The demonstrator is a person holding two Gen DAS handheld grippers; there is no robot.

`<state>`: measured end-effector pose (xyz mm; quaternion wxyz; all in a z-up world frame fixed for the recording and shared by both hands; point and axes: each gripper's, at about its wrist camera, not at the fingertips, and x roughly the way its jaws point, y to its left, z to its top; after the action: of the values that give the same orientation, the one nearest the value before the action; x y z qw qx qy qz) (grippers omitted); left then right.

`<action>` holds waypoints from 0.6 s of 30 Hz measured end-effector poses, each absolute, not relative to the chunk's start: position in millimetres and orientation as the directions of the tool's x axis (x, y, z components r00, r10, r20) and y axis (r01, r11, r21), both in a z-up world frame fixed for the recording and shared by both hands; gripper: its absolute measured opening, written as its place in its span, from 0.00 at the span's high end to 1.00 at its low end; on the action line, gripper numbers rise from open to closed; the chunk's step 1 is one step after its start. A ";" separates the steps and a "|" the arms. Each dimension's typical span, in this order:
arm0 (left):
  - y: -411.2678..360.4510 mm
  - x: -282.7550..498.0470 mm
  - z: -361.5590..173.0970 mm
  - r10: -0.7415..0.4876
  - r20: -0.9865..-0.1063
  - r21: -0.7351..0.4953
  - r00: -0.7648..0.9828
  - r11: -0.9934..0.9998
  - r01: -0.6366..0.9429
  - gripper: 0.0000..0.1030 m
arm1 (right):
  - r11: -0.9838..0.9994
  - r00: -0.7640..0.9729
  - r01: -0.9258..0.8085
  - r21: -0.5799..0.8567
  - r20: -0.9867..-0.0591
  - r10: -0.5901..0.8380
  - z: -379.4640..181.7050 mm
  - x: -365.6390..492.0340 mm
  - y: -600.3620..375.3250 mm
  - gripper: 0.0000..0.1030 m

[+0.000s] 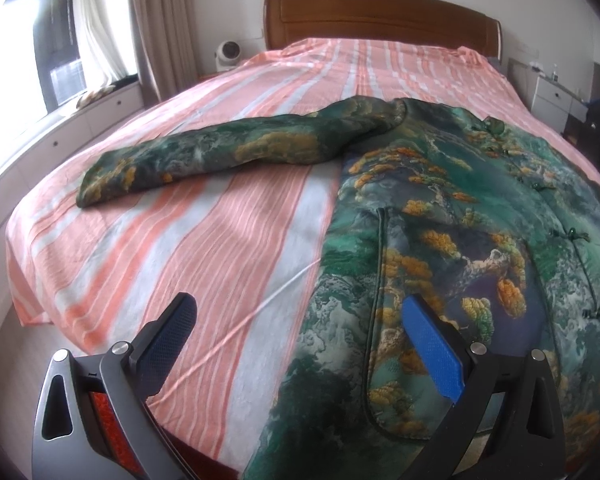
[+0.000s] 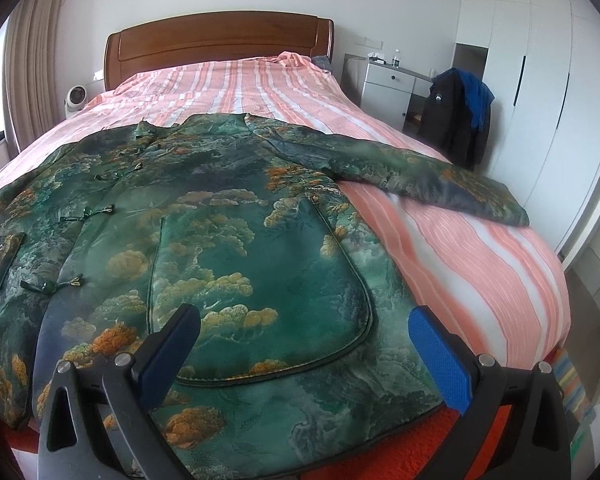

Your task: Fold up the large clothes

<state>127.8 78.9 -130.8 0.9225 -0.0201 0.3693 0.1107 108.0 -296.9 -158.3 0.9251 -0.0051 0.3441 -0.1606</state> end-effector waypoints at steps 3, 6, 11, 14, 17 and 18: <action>80.4 128.6 -130.6 0.194 -0.685 0.046 0.702 0.974 -0.223 0.01 | 0.948 0.709 0.295 -0.121 -0.637 -0.302 -158.8 108.7 -296.7 0.01; 81.8 128.4 -129.3 0.201 -0.680 0.047 0.705 0.972 -0.232 0.01 | 0.949 0.712 0.296 -0.112 -0.636 -0.297 -157.7 108.4 -298.0 0.01; 85.8 129.1 -128.8 0.219 -0.674 0.052 0.706 0.967 -0.250 0.01 | 0.959 0.781 0.282 0.020 -0.585 -0.218 -127.6 105.6 -333.6 0.01; 88.7 130.8 -129.6 0.220 -0.678 0.046 0.701 0.965 -0.259 0.01 | 0.955 0.809 0.265 0.131 -0.569 -0.146 -111.0 117.3 -379.8 0.01; 88.7 130.0 -129.3 0.224 -0.676 0.047 0.702 0.964 -0.262 0.01 | 0.907 0.829 0.305 0.292 -0.549 -0.102 -105.2 131.6 -452.5 0.01; 88.6 129.2 -129.0 0.226 -0.674 0.048 0.703 0.964 -0.263 0.01 | 0.872 0.823 0.347 0.345 -0.557 -0.108 -109.3 138.1 -487.6 0.01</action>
<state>129.2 88.6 -129.0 0.9225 -0.0257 0.3616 0.1326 138.1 -487.6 -109.3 0.9288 0.2212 0.2708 -0.1225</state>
